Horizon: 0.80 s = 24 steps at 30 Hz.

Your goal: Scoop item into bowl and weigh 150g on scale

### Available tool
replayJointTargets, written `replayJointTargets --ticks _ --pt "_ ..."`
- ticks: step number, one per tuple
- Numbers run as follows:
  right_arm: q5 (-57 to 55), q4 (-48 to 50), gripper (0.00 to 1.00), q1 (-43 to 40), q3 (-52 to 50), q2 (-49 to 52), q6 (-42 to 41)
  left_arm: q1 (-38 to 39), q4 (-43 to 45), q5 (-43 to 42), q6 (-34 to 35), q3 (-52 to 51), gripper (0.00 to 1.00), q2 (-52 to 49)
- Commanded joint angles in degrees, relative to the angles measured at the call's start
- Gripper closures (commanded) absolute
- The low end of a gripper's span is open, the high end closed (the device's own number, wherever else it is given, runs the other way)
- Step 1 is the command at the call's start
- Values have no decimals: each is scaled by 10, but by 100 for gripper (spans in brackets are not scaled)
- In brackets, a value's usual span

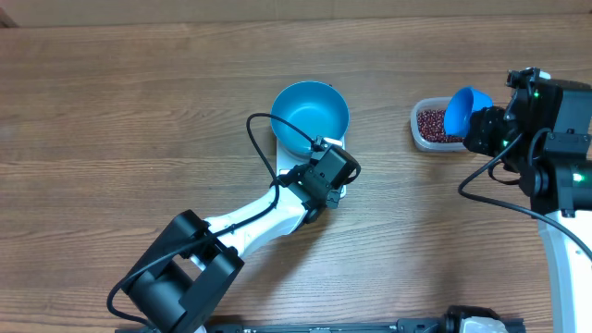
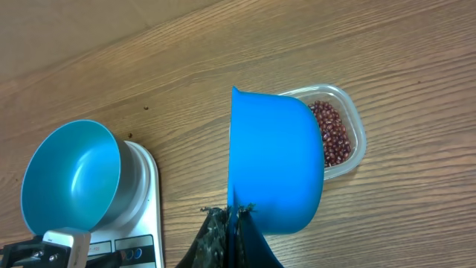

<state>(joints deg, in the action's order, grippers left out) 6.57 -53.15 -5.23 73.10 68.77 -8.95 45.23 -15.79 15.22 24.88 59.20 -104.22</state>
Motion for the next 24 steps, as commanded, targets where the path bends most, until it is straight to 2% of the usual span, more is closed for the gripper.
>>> replayJointTargets --ticks 1,24 --pt "-5 1 96 -3 11 -5 3 -3 6 4 -11 -1 96 -16" --pt "-5 1 96 -3 11 -5 3 -22 23 -3 -11 -1 96 -30"
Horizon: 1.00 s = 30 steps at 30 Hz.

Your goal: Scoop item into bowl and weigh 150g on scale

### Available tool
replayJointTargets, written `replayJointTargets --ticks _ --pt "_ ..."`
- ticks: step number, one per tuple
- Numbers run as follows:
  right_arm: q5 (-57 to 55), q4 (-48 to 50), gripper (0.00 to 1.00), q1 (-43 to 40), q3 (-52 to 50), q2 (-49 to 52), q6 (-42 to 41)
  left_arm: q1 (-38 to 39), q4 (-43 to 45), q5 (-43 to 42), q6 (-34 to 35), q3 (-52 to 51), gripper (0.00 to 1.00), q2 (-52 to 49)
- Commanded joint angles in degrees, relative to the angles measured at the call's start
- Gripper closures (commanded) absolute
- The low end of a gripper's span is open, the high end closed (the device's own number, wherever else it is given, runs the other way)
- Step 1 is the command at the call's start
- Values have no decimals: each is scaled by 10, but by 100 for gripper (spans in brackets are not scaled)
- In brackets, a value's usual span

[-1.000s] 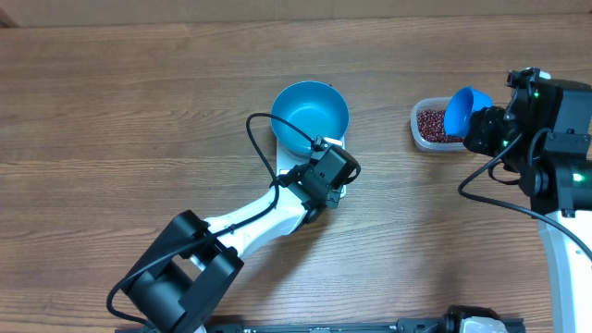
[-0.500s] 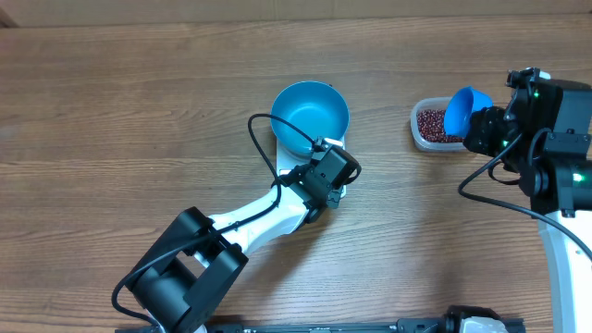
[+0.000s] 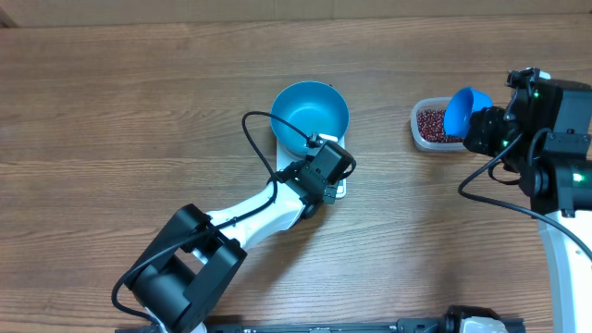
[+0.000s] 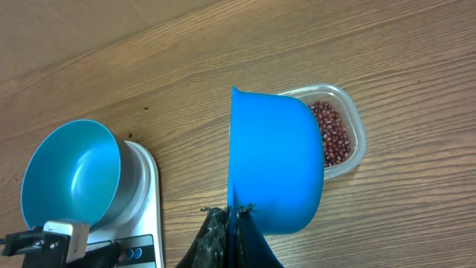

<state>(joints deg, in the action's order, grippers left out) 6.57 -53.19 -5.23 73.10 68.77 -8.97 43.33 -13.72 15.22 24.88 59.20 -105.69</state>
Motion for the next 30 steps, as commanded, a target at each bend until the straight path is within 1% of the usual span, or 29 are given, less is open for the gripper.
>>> replayJointTargets --ticks 1,19,30 --pt "-5 1 96 -3 11 -5 3 -3 2 -5 -11 -1 96 -16" --pt "-5 0 96 -3 11 -5 3 -2 5 -33 -11 -1 96 -18" --pt "-5 0 96 -3 11 -5 3 -2 -7 -33 -11 -1 96 -18"
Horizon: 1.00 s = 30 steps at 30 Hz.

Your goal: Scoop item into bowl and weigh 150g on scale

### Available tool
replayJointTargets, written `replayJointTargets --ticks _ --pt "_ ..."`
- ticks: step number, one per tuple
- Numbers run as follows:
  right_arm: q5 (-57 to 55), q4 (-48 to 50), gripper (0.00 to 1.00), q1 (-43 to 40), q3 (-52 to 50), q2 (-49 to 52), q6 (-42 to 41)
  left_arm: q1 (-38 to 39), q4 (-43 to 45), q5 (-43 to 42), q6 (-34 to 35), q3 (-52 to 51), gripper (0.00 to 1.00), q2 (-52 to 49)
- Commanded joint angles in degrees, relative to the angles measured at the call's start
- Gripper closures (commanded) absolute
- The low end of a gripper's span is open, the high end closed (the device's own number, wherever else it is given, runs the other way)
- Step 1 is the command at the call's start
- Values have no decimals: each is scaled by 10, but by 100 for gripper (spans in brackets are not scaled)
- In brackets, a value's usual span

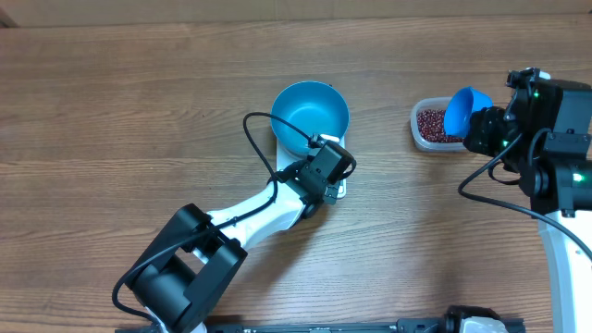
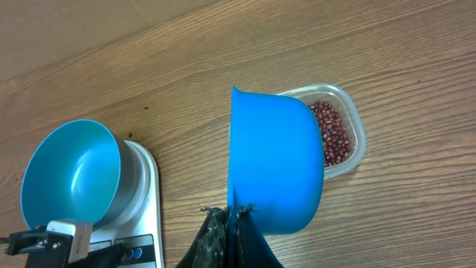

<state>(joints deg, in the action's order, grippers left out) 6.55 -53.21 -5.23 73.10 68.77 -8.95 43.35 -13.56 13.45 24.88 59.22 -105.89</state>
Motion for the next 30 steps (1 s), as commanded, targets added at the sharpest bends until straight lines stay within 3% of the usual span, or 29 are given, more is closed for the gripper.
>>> replayJointTargets --ticks 1,30 --pt "-5 0 96 -3 11 -5 3 -2 -11 -15 -11 -1 96 -16" --pt "-5 0 96 -3 11 -5 3 -3 -24 -29 -5 -2 96 -17"
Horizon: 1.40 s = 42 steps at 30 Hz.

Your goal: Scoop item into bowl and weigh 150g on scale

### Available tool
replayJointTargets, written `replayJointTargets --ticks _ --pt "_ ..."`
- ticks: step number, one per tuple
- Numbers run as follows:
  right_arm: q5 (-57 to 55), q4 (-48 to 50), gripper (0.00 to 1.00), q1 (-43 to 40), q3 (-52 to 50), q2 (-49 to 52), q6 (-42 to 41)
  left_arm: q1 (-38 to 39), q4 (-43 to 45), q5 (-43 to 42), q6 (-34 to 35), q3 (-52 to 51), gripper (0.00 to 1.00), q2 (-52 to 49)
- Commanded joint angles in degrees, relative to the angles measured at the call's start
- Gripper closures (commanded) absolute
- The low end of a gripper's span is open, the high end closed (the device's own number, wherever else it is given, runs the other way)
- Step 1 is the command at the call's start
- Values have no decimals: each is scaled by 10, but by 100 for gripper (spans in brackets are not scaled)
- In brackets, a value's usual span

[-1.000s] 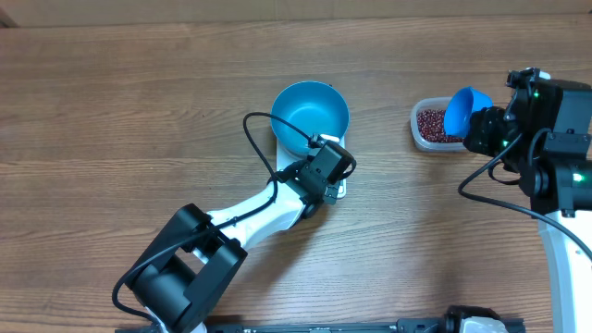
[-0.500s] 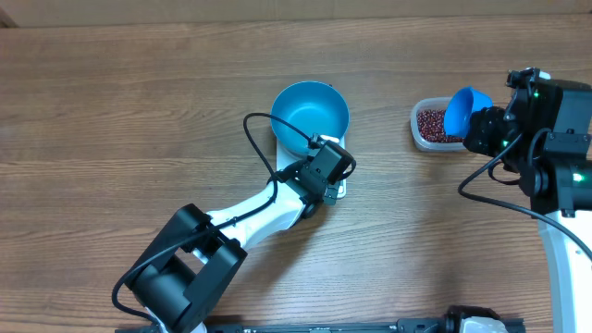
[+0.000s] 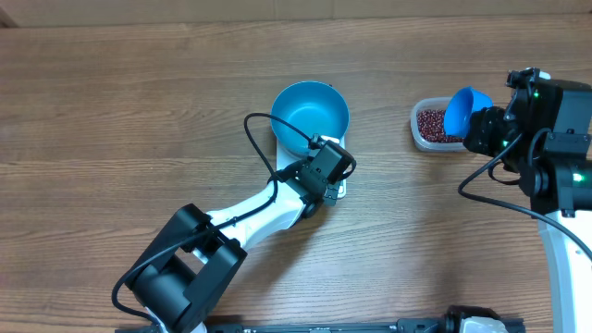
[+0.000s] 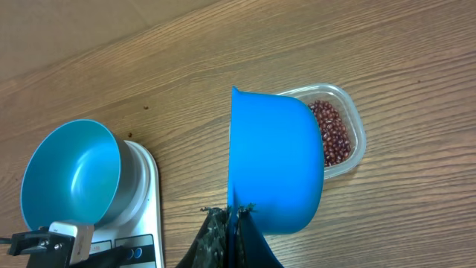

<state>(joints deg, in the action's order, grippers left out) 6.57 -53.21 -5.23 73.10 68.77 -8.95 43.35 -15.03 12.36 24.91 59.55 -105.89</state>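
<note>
A blue bowl stands on the white scale at mid-table. My left gripper is down over the scale's front panel, just in front of the bowl; its tip shows beside the buttons, and the state of its jaws is unclear. My right gripper is shut on the handle of a blue scoop. The scoop hangs on its side above a clear tub of red beans. No beans show in the bowl.
Bare wooden tabletop surrounds the scale. The right arm's black body stands just right of the bean tub. The left arm reaches in from the front left.
At first my left gripper sat over the scale's front panel, slightly to the right. By 2.0 s ago it had shifted a little toward the bowl, and it has stayed there. My right gripper has held the scoop above the bean tub throughout.
</note>
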Motion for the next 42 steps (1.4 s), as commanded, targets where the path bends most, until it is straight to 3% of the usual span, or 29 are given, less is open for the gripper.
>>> replayJointTargets --ticks 1,11,20,32,40,42 --pt "-5 0 96 -3 11 -5 3 -3 -7 -17 -5 -5 96 -17" --pt "-5 0 96 -3 11 -5 3 7 -58 -23 -63 49 96 34" --pt "-5 0 96 -3 11 -5 3 10 -75 -141 -82 65 96 114" --pt "-5 0 96 -3 11 -5 2 3 -94 -84 -90 65 96 250" --pt "-5 0 96 -3 11 -5 3 -51 -188 -103 -118 65 96 323" --pt "-5 1 96 -3 11 -5 3 -85 -238 -145 -159 65 96 348"
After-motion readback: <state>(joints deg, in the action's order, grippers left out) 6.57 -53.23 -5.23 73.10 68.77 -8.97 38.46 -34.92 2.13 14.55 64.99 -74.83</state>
